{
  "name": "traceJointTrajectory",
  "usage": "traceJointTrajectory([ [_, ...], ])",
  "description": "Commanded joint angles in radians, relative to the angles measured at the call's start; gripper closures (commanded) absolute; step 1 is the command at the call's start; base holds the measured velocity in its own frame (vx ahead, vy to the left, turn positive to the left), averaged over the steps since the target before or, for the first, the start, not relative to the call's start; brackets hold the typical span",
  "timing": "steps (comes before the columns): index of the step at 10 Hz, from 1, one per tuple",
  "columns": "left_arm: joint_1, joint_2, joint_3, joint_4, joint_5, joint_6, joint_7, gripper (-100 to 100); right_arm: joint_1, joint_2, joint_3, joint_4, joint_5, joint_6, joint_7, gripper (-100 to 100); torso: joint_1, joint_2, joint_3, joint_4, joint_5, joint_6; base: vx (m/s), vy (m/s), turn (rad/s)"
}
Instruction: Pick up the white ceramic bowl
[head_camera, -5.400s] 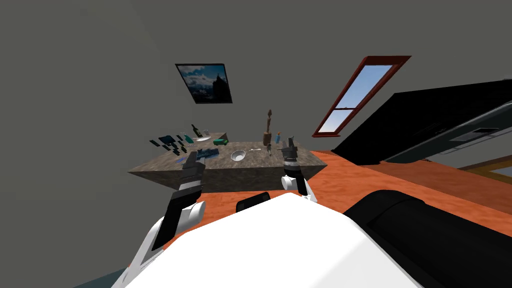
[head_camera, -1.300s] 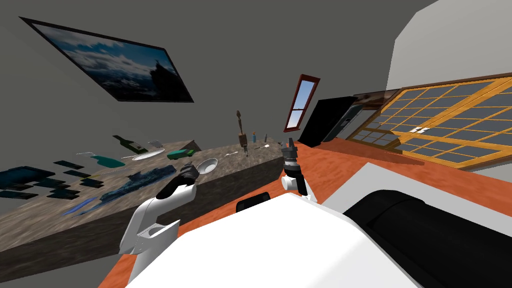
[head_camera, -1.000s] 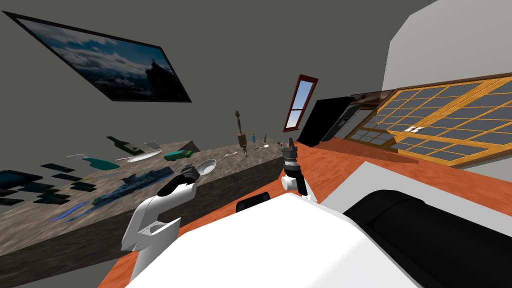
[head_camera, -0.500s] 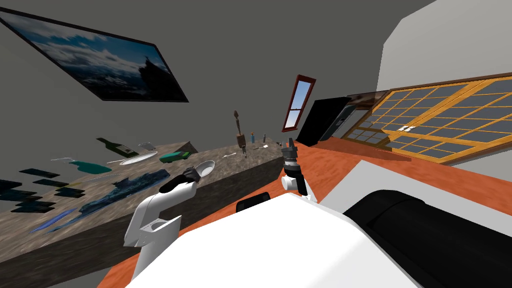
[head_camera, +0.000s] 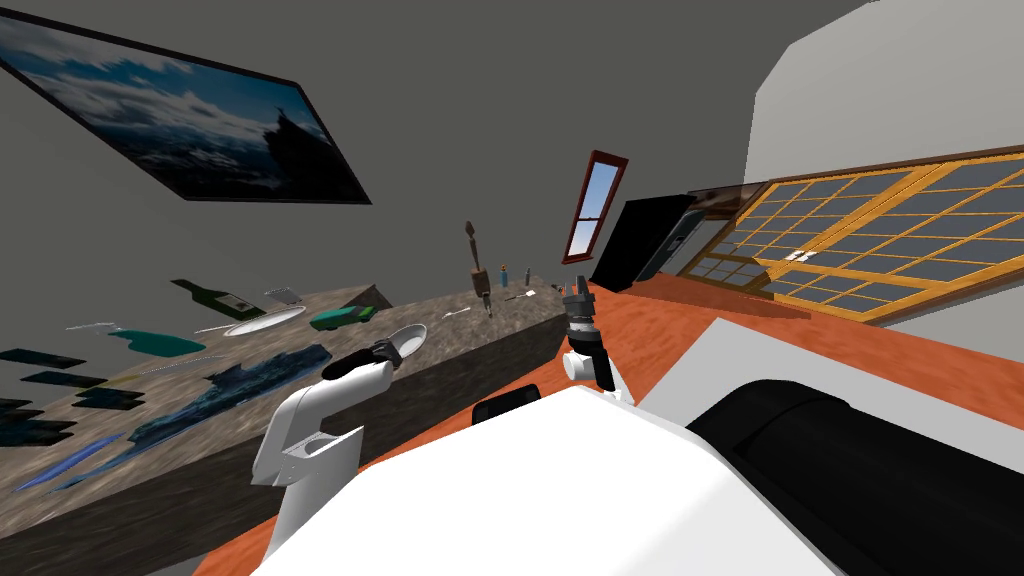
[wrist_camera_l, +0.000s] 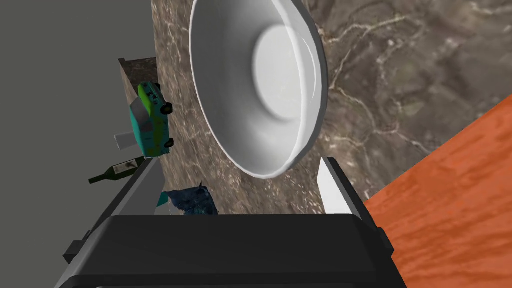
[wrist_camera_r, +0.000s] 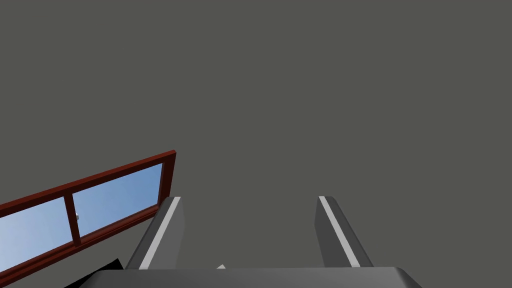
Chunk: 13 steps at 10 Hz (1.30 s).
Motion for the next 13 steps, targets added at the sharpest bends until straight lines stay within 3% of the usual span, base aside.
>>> traceJointTrajectory([
  [1, -0.006, 0.003, 0.003, 0.005, 0.005, 0.029, 0.001, -100, 0.000, 0.000, 0.000, 0.000, 0.000, 0.000, 0.000, 0, 0.000, 0.000, 0.000, 0.000, 0.000, 0.000, 0.025, -0.001, -0.017],
  [8, -0.026, 0.033, 0.016, 0.052, 0.039, 0.218, 0.016, -100, 0.000, 0.000, 0.000, 0.000, 0.000, 0.000, 0.000, 0, 0.001, -0.001, -0.001, 0.000, 0.000, 0.000, 0.040, 0.004, -0.043],
  [10, -0.013, 0.032, 0.012, 0.080, 0.048, 0.257, 0.019, -100, 0.000, 0.000, 0.000, 0.000, 0.000, 0.000, 0.000, 0, 0.000, -0.002, -0.001, 0.000, 0.000, 0.000, 0.053, -0.001, -0.027],
  [11, -0.019, 0.037, 0.019, 0.069, 0.051, 0.244, 0.016, -100, 0.000, 0.000, 0.000, 0.000, 0.000, 0.000, 0.000, 0, 0.000, -0.001, -0.001, 0.000, 0.000, 0.000, -0.001, -0.006, 0.014],
  [12, -0.018, 0.038, 0.019, 0.071, 0.053, 0.248, 0.016, 0, 0.000, 0.000, 0.000, 0.000, 0.000, 0.000, 0.000, 0, 0.000, 0.001, 0.001, 0.000, 0.000, 0.000, 0.000, 0.000, 0.000],
  [13, -0.031, 0.049, 0.036, 0.111, 0.060, 0.226, 0.013, -100, 0.000, 0.000, 0.000, 0.000, 0.000, 0.000, 0.000, 0, 0.000, 0.002, 0.001, 0.000, 0.000, 0.000, -0.014, -0.011, -0.080],
])
